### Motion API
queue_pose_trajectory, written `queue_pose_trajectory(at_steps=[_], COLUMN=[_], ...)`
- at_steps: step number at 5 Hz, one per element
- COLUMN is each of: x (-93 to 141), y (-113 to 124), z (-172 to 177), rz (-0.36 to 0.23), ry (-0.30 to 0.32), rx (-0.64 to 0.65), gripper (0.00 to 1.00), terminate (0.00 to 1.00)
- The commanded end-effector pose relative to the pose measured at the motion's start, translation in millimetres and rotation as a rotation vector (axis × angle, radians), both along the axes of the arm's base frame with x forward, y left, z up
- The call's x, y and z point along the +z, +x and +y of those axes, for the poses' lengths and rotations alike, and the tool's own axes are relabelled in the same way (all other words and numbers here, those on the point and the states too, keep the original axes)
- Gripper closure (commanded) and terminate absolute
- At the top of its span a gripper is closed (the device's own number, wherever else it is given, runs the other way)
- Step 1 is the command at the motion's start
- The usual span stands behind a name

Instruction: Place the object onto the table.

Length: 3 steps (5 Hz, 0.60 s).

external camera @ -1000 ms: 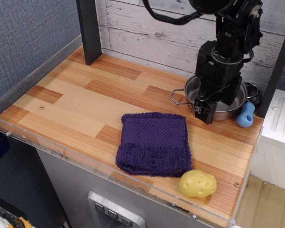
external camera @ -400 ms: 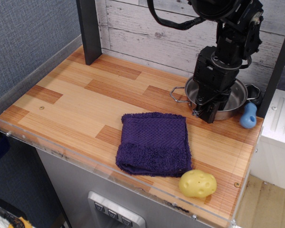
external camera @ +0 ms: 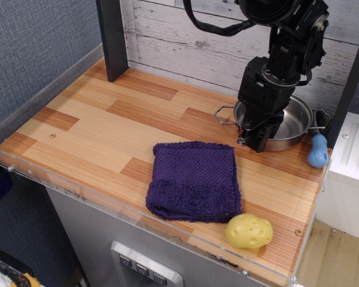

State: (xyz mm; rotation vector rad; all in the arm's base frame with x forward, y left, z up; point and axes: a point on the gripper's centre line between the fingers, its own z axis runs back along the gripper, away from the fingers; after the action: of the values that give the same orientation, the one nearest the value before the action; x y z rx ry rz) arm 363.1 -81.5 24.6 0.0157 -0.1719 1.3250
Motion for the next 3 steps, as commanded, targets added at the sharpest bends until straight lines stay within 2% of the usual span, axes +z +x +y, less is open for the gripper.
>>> queue_pose_trajectory(at_steps=[1,3], x=[43,67], y=[6,-3], z=[-13,-4], rz=[-0.127,-0.182], ry=[-0.035,-0.036], rx=[-0.051,-0.043], gripper=[1.0,1.0], terminate=[0.0,0.0])
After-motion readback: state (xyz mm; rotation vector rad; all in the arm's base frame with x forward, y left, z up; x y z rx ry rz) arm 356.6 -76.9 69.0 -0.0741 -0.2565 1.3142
